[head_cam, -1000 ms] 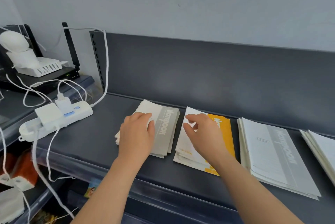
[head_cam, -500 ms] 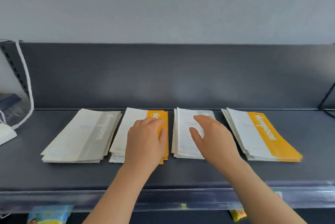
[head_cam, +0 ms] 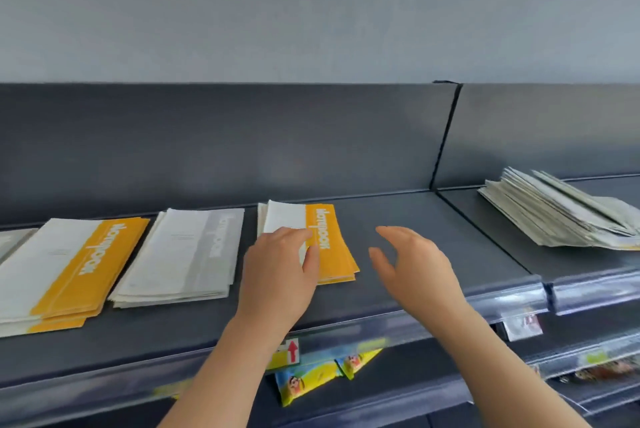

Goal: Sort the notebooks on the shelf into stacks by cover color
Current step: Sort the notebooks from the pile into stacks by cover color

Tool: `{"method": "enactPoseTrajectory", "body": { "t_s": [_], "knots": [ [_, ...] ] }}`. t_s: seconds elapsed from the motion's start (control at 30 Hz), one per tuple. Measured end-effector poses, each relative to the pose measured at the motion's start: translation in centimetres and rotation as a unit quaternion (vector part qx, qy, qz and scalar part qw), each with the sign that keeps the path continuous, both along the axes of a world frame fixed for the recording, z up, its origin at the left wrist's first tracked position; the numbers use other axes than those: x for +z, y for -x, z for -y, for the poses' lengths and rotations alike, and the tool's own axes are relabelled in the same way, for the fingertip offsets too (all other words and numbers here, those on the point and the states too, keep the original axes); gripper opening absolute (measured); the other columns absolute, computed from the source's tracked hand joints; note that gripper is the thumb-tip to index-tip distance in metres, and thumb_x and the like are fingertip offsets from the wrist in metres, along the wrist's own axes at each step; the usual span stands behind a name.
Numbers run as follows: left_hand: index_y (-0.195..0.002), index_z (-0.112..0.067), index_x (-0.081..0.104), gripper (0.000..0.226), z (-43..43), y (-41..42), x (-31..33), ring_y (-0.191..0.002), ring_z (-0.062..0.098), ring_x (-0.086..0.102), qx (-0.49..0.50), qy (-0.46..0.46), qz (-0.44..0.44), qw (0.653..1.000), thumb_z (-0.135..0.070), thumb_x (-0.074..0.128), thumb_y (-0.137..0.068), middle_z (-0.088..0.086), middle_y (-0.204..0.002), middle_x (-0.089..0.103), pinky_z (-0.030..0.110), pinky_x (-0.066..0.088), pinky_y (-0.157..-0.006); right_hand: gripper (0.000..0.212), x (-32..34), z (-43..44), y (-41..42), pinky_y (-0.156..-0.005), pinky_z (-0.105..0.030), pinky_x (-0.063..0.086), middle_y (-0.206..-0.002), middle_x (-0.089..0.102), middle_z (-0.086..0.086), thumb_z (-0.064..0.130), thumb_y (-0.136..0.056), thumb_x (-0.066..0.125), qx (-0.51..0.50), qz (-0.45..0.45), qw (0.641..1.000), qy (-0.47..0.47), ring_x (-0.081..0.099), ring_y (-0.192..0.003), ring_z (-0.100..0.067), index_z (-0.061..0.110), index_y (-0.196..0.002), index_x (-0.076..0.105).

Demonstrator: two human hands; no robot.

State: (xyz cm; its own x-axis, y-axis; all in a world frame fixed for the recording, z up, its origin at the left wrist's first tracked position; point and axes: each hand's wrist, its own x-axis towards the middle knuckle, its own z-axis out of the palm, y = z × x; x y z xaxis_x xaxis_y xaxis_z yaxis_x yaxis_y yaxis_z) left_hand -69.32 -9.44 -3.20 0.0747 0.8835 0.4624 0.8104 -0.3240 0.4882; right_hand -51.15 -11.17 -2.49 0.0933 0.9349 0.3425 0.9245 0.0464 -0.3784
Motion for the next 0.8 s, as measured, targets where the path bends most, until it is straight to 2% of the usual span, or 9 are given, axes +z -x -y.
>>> {"method": "enactPoseTrajectory", "body": {
  "t_s": [0.1,0.33,0.47,0.6,0.8],
  "knots": [
    [-0.12,-0.021,0.065,0.03,-0.2,-5.5,-0.3,-0.107,0.02,0.056,-0.017,-0.001,0.012,1.0,-0.031,0.051,-0.095,-0.003,-0.118,0.065,0.032,0.042,-0.09,0.044,-0.4,0.7,-5.7,-0.098,-0.022,0.035,-0.141,0.047,0.01,0.038,-0.096,0.046,-0.023,0.003,1.0,0.001,0.043,-0.128,-0.009,0.023,-0.138,0.046],
    [-0.122,-0.023,0.063,0.032,-1.7,-15.7,-0.2,-0.104,0.013,0.057,-0.076,0.007,0.031,0.997,-0.033,0.05,-0.095,-0.007,-0.118,0.064,0.022,0.044,-0.083,0.043,-0.3,1.3,-16.2,-0.099,-0.025,0.037,-0.139,0.05,0.009,0.036,-0.095,0.048,-0.085,-0.025,0.996,-0.007,0.046,-0.127,-0.01,0.022,-0.135,0.049],
    [-0.122,-0.023,0.063,0.031,-3.4,-20.4,0.2,-0.105,0.015,0.055,-0.114,0.012,0.031,0.993,-0.032,0.049,-0.095,-0.007,-0.118,0.063,0.03,0.045,-0.09,0.041,0.1,0.2,-20.5,-0.099,-0.027,0.039,-0.134,0.054,0.008,0.035,-0.094,0.051,-0.112,-0.034,0.993,-0.018,0.05,-0.123,-0.012,0.02,-0.132,0.053],
    [-0.12,-0.024,0.063,0.03,-5.7,-24.8,0.7,-0.101,0.015,0.054,-0.148,0.014,0.04,0.988,-0.032,0.049,-0.095,-0.01,-0.116,0.063,0.028,0.043,-0.089,0.036,0.9,-1.5,-24.7,-0.096,-0.03,0.043,-0.125,0.063,0.002,0.032,-0.091,0.055,-0.147,-0.037,0.987,-0.048,0.056,-0.116,-0.017,0.019,-0.124,0.061],
    [-0.116,-0.024,0.066,0.027,-8.8,-31.6,2.6,-0.096,0.015,0.054,-0.199,-0.001,0.044,0.979,-0.03,0.05,-0.095,-0.01,-0.108,0.065,0.028,0.044,-0.085,0.038,2.2,-3.3,-31.0,-0.097,-0.024,0.037,-0.131,0.058,0.006,0.033,-0.093,0.053,-0.193,-0.051,0.978,-0.052,0.051,-0.122,-0.014,0.02,-0.127,0.058]
  ]
}}
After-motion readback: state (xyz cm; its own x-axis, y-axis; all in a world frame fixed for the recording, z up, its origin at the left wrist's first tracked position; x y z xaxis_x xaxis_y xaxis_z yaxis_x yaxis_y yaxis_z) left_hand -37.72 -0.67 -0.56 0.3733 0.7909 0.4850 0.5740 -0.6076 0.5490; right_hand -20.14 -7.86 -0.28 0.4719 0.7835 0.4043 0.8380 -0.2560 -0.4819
